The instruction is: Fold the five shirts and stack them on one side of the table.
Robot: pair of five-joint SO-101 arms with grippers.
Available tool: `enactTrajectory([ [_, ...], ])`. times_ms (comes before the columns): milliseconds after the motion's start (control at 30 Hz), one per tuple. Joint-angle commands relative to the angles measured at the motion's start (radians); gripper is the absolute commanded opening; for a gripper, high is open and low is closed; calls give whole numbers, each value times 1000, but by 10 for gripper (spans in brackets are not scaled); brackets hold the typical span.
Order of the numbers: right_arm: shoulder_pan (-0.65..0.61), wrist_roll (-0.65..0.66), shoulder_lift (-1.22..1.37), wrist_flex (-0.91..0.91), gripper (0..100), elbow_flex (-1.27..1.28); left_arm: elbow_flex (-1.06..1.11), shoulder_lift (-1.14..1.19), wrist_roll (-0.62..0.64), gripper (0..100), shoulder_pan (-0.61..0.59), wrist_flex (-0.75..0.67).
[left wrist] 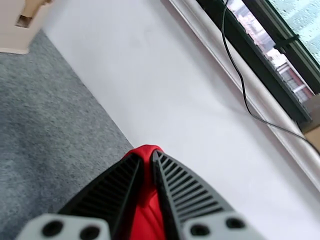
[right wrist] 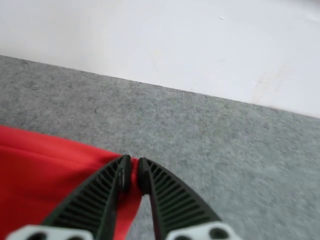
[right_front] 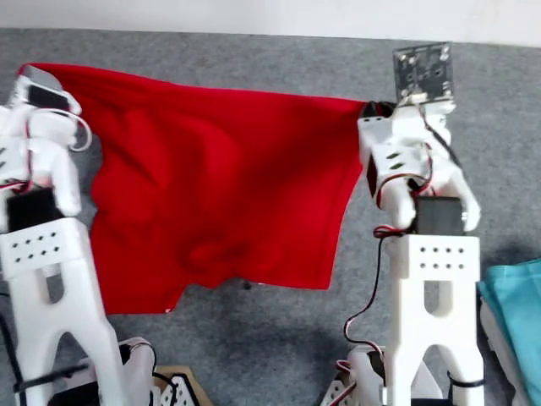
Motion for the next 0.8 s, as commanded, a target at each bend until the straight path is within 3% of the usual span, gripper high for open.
enactTrajectory([
  [0,-19,12,2,-213,6,107,77,25,-60,7,16,-176],
  [233,-35,14,147,-492,6,217,45,246,-75,7,16,-299],
  [433,-58,12,282,-627,6,203,-88,404,-77,7,42,-292],
  [567,-67,5,352,-621,6,117,-222,493,-80,7,87,-155],
  [767,-62,-61,513,-455,6,-139,-516,710,-80,7,102,81],
])
